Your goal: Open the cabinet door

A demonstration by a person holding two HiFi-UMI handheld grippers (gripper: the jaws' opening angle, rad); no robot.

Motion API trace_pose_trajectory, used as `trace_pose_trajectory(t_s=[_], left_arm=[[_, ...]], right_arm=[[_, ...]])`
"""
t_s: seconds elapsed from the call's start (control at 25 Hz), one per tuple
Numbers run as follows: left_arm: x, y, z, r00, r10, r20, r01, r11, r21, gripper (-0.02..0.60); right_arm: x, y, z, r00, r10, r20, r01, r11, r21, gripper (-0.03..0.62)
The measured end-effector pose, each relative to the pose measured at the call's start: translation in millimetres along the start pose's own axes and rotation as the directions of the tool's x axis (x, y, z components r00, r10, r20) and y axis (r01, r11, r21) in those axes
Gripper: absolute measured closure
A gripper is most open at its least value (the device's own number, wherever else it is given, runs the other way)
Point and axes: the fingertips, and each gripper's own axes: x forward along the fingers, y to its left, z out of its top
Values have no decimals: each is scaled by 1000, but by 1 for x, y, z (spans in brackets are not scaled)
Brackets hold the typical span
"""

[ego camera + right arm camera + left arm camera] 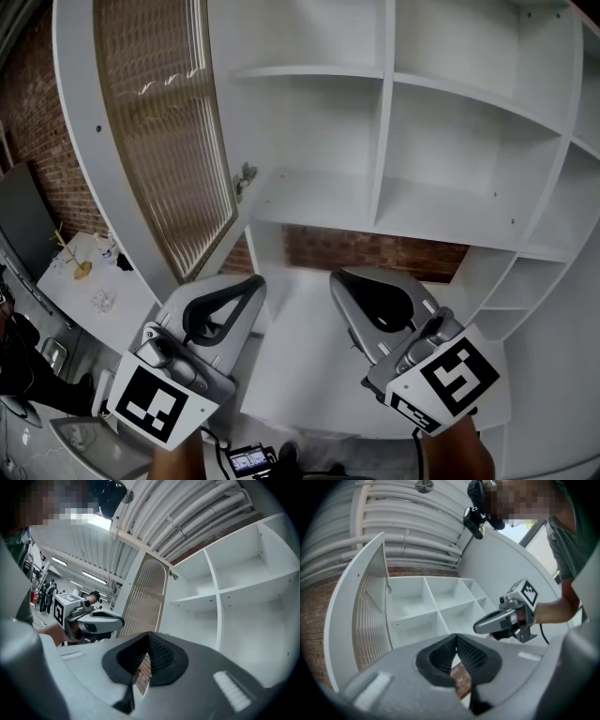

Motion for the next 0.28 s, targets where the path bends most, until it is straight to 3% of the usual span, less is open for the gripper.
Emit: trace_pose_trajectory(t_s=[0.28], left_arm=[[2,-4,-1,1000,-4,0,4,1000,-1,580]], right_arm=[[-3,-1,-4,1000,2,-2,-2,1000,9,589]])
